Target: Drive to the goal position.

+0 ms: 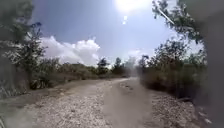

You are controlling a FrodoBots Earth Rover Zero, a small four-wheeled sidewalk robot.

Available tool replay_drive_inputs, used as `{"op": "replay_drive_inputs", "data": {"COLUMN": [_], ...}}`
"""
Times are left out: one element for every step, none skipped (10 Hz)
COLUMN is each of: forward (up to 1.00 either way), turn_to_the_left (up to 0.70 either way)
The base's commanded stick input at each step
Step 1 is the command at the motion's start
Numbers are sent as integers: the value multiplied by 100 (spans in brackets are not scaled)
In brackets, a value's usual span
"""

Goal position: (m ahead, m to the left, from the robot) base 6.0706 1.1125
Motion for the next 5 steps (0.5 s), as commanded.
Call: {"op": "replay_drive_inputs", "data": {"forward": [45,45,45,45,45], "turn_to_the_left": [2,2,2,2,2]}}
